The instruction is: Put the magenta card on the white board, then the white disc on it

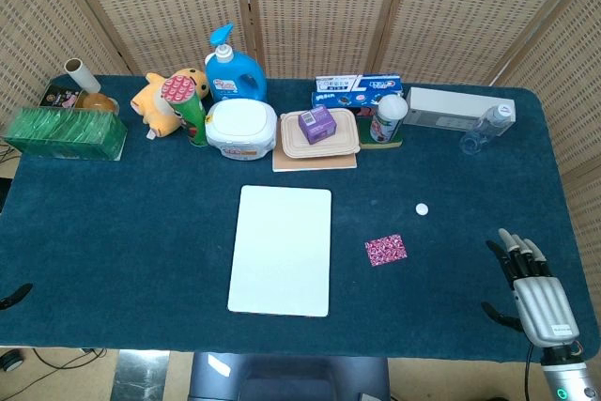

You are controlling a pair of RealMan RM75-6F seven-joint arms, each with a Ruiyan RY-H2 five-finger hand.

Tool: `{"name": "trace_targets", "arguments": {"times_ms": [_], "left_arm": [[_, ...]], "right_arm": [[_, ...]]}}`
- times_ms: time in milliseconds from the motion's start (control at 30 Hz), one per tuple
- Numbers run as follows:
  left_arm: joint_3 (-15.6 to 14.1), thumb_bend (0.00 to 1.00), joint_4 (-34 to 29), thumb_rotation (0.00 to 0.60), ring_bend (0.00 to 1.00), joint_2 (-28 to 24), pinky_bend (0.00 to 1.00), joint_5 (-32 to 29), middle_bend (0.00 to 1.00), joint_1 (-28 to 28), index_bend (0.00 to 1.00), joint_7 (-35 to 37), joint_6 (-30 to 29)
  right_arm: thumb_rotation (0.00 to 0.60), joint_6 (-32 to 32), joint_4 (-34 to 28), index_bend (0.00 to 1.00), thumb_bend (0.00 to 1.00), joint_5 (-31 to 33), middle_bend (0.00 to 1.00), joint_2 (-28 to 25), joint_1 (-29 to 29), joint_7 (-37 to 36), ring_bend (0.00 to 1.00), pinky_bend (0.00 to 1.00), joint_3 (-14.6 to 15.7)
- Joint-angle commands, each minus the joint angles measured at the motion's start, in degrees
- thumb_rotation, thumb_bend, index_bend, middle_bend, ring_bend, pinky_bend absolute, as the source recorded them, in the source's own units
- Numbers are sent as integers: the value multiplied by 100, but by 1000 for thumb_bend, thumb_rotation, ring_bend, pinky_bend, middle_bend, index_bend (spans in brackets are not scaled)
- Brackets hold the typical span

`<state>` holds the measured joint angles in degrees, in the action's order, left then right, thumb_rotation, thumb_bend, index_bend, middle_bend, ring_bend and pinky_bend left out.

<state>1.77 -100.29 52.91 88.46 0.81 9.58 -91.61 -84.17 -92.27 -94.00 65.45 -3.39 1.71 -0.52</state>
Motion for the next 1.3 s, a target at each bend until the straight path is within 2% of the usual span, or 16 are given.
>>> {"name": "trace_targets", "arguments": {"times_ms": [33, 200, 367, 700, 967, 1300], "left_arm": [[-4, 102, -8, 600, 0, 7, 0, 6, 0, 18, 0, -20, -36], [-35, 102, 11, 600, 0, 25, 0, 75, 0, 72, 0, -5, -130], [-45, 102, 30, 600, 0, 40, 0, 126, 0, 85, 0, -1, -170], [-8, 103, 12, 600, 0, 50, 0, 15, 0, 65, 0, -29, -115], [57, 102, -96, 600, 0, 84, 0, -163, 0, -22, 0, -278, 54], [92, 102, -190, 600, 0, 97, 0, -278, 0, -63, 0, -451, 140]], "right_arm": [[600, 348, -130, 121, 254, -46, 10, -65, -282, -60, 0, 21, -34], [600, 907, -322, 149, 261, -85, 19, -98, -711, -255, 0, 20, -92], [600, 1826, -408, 184, 253, 43, 21, -55, -1367, -553, 0, 21, -236], [600, 3214, -40, 202, 257, 754, 28, 536, -2347, -501, 0, 27, -550], [600, 3728, 529, 213, 261, 1135, 29, 1067, -2726, -409, 0, 35, -551], [600, 3807, 1051, 227, 262, 1074, 31, 1355, -2955, -631, 0, 41, -443]]}}
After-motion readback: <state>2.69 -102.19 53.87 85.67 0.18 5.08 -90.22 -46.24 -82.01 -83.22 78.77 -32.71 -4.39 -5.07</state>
